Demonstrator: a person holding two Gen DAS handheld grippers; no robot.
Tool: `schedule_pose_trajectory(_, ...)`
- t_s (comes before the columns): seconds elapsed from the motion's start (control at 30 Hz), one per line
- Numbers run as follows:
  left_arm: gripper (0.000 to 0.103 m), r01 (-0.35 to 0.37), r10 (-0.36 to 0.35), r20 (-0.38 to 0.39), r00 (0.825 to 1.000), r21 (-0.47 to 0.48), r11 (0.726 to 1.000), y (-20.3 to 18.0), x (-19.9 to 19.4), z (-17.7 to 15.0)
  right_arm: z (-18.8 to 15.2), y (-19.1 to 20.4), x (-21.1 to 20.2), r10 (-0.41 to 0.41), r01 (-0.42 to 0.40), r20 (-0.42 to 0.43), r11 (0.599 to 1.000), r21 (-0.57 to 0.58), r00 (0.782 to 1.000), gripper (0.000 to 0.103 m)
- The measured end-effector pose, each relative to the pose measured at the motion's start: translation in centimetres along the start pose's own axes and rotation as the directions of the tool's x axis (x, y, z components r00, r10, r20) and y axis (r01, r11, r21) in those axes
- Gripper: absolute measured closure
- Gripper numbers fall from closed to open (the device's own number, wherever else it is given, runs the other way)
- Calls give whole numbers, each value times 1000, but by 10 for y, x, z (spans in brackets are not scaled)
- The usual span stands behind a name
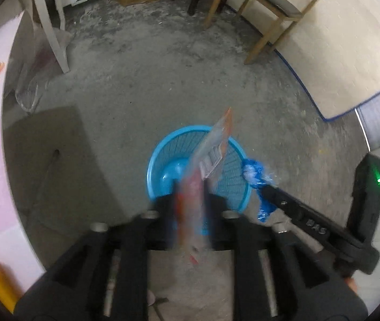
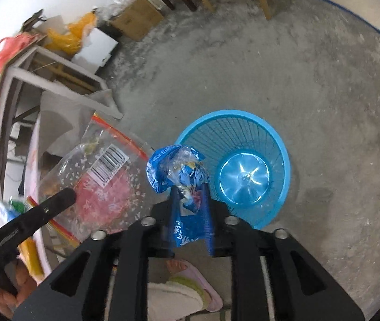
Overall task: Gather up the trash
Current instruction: 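Carry both items to the blue wastebasket and open both tools to drop them, then move both tools back over the table toward the clear bags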
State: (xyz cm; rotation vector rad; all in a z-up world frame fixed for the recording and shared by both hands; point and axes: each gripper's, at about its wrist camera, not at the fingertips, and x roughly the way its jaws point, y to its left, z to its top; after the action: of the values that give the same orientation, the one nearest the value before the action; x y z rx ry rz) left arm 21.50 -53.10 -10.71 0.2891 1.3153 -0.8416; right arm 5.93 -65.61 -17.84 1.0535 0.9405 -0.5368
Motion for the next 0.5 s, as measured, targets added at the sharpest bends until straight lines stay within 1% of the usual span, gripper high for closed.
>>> schedule_pose_trajectory(0.03, 61, -5, 5, 7, 1000, -14, 1000, 0, 0, -1, 3, -3, 6, -9, 10, -5, 1000, 11, 1000, 64)
schedule_pose_trajectory(0.1, 58, 2, -1, 23, 1000, -31, 1000, -1, -1, 1, 5, -10, 14, -18, 18, -7, 999, 29, 1000, 62)
schedule_pose_trajectory(0.13, 54, 21, -20, 29, 999, -32, 999, 0, -6, 1, 4, -12, 15, -15, 15, -7, 999, 30, 1000, 62)
schedule_pose_trajectory(0.2, 52, 31, -30, 49, 998, -27, 999, -1, -16, 1, 1, -13, 12, -16, 16, 0, 1000, 23, 1000, 61)
schedule_pose_trajectory(0.37, 46, 67, -67, 127, 990, -1, 998, -1, -56, -7, -9, -13, -13, -13, 13, 40, 1000, -11, 999, 60)
schedule_pose_trajectory(0.43, 40, 89, -90, 161, 983, 14, 996, 1, -77, -15, -15, -11, -28, -13, 15, 62, 999, -31, 998, 59)
schedule_pose_trajectory(0.5, 36, 120, -126, 207, 970, 39, 992, 4, -106, -28, -21, -6, -43, -13, 18, 82, 999, -51, 997, 58)
